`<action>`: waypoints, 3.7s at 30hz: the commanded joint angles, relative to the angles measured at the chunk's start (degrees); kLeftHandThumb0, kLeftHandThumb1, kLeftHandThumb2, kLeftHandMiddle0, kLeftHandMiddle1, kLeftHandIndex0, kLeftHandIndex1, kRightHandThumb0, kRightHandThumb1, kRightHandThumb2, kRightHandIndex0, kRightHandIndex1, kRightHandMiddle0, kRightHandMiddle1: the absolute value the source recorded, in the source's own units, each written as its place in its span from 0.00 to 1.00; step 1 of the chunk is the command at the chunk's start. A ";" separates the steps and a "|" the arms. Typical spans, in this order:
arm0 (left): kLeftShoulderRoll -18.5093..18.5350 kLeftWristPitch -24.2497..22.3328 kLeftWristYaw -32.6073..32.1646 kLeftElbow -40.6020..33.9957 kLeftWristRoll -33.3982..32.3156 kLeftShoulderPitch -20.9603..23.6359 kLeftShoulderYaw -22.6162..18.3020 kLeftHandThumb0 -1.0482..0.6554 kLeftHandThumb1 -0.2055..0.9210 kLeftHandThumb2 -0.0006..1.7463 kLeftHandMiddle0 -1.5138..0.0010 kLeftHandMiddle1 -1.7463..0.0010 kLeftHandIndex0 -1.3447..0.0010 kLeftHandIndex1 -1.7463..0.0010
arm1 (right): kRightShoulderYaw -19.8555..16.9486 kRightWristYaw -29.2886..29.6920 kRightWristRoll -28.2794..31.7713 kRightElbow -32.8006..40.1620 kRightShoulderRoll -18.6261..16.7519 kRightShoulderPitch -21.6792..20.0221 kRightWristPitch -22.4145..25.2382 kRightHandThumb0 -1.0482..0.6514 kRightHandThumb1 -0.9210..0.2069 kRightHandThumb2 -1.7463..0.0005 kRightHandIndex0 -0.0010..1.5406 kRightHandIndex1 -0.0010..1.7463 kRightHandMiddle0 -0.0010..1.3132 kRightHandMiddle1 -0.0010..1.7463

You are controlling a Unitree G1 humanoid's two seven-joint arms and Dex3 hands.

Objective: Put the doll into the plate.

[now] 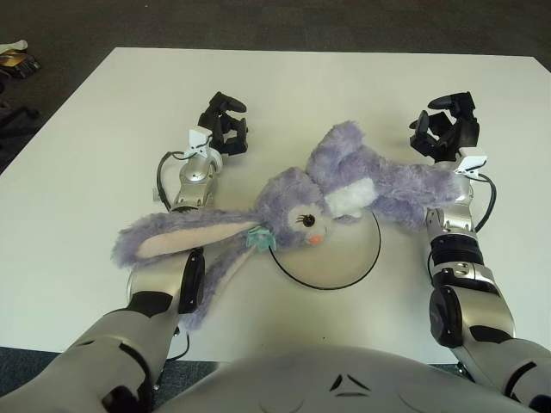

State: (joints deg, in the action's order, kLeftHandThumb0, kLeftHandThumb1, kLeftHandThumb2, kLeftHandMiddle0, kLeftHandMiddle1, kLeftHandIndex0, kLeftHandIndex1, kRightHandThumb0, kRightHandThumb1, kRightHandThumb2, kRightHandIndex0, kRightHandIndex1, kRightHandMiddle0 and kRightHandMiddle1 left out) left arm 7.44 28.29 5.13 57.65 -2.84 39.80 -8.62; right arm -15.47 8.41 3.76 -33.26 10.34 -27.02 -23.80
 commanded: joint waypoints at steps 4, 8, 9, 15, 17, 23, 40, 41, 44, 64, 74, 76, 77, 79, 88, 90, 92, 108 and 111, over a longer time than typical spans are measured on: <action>0.55 2.00 1.09 1.47 -0.90 0.07 -0.86 0.61 0.51 0.72 0.69 0.00 0.67 0.00 | -0.26 -0.60 1.41 1.16 -0.62 1.83 2.73 0.61 0.30 0.48 0.31 0.83 0.27 1.00; 0.50 2.96 1.33 2.11 -1.27 -0.03 -1.19 0.61 0.51 0.73 0.69 0.00 0.67 0.00 | -0.24 -1.31 2.23 2.17 -1.02 2.45 4.38 0.61 0.29 0.50 0.32 0.82 0.26 1.00; 0.51 3.02 1.36 2.23 -1.36 -0.06 -1.26 0.61 0.51 0.73 0.69 0.00 0.66 0.00 | -0.23 -1.61 2.58 2.53 -1.10 2.64 4.74 0.61 0.29 0.50 0.32 0.81 0.26 1.00; 0.88 1.56 1.90 2.72 -2.12 -0.58 -1.89 0.61 0.50 0.73 0.69 0.00 0.66 0.00 | -0.40 -3.17 4.18 5.03 -1.09 3.59 7.67 0.61 0.31 0.48 0.35 0.81 0.26 1.00; 0.86 1.73 1.96 2.85 -2.18 -0.60 -2.08 0.61 0.50 0.73 0.69 0.00 0.66 0.00 | -0.56 -3.47 4.51 6.30 -0.72 3.88 9.10 0.61 0.32 0.48 0.35 0.81 0.26 1.00; 0.83 2.69 2.73 3.19 -2.52 -0.85 -2.56 0.61 0.49 0.74 0.68 0.00 0.66 0.00 | -0.48 -3.19 4.85 13.79 -0.08 5.73 16.15 0.61 0.33 0.47 0.36 0.81 0.26 1.00; 0.65 2.53 2.31 2.68 -1.86 -1.47 -2.08 0.61 0.48 0.75 0.68 0.00 0.65 0.00 | -0.95 -2.60 6.72 33.73 0.49 9.71 44.35 0.61 0.32 0.46 0.30 0.84 0.30 1.00; 0.66 2.50 2.40 2.67 -1.91 -1.50 -2.09 0.61 0.49 0.74 0.68 0.00 0.65 0.00 | -0.99 -2.68 6.68 34.17 0.51 9.77 45.04 0.61 0.32 0.46 0.30 0.84 0.31 1.00; 0.59 3.17 3.01 2.63 -2.26 -1.75 -2.24 0.61 0.49 0.74 0.68 0.00 0.65 0.00 | -1.01 -3.59 6.77 35.80 0.91 10.26 47.03 0.61 0.32 0.46 0.29 0.84 0.31 1.00; -0.28 6.05 2.54 2.20 -1.98 -3.38 -1.79 0.61 0.49 0.74 0.68 0.00 0.65 0.00 | -1.49 -7.36 6.98 32.79 0.20 11.46 46.26 0.61 0.28 0.48 0.28 0.87 0.25 1.00; -0.81 5.86 1.76 2.05 -1.78 -3.49 -1.52 0.61 0.48 0.75 0.68 0.00 0.65 0.00 | -1.87 -8.84 7.00 28.74 0.55 11.06 43.04 0.61 0.27 0.50 0.30 0.84 0.23 1.00; -0.90 5.74 1.53 1.86 -1.64 -3.68 -1.36 0.61 0.48 0.75 0.68 0.00 0.65 0.00 | -2.10 -9.07 7.06 27.57 0.53 10.93 41.86 0.61 0.27 0.51 0.31 0.84 0.23 1.00; -0.96 5.72 1.40 1.73 -1.57 -3.80 -1.28 0.61 0.48 0.75 0.68 0.00 0.65 0.00 | -2.17 -9.16 7.08 27.12 0.51 10.87 41.39 0.61 0.27 0.51 0.31 0.84 0.23 1.00; -1.04 5.69 1.17 1.53 -1.44 -3.97 -1.15 0.61 0.48 0.74 0.68 0.00 0.65 0.00 | -2.25 -9.31 7.05 26.37 0.51 10.77 40.63 0.61 0.27 0.51 0.31 0.84 0.23 1.00; -1.38 5.33 0.52 0.41 -0.47 -4.71 -0.27 0.61 0.48 0.75 0.68 0.00 0.65 0.00 | -2.65 -9.80 6.77 23.25 0.80 10.44 36.87 0.61 0.29 0.50 0.32 0.82 0.25 1.00; -1.41 5.22 0.75 0.11 -0.52 -4.92 -0.12 0.61 0.47 0.75 0.67 0.00 0.65 0.00 | -2.70 -9.74 6.76 22.90 0.80 10.42 36.26 0.61 0.29 0.50 0.32 0.82 0.25 1.00; -1.36 5.09 0.98 -0.14 -0.51 -5.12 0.09 0.61 0.47 0.75 0.67 0.00 0.64 0.00 | -2.82 -9.60 6.73 22.39 0.77 10.39 35.44 0.61 0.29 0.50 0.32 0.82 0.25 1.00; -1.56 4.80 0.97 -1.05 -0.63 -5.73 0.22 0.61 0.47 0.76 0.67 0.00 0.64 0.00 | -2.59 -9.47 5.82 10.48 -0.86 8.57 19.08 0.61 0.42 0.38 0.40 0.85 0.26 1.00; -1.50 4.64 0.99 -1.12 -0.55 -5.85 0.27 0.61 0.47 0.76 0.67 0.00 0.64 0.00 | -2.43 -9.32 5.39 7.81 -0.86 8.03 15.37 0.61 0.44 0.36 0.42 0.85 0.26 1.00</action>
State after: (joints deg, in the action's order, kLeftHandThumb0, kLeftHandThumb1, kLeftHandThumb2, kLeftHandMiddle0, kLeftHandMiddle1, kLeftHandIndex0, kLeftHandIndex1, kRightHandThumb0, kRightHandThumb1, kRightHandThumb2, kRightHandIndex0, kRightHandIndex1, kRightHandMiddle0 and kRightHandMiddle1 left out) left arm 6.48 33.67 6.27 56.08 -3.61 36.18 -8.67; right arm -17.96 -1.20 9.55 -22.24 10.03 -18.81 -5.66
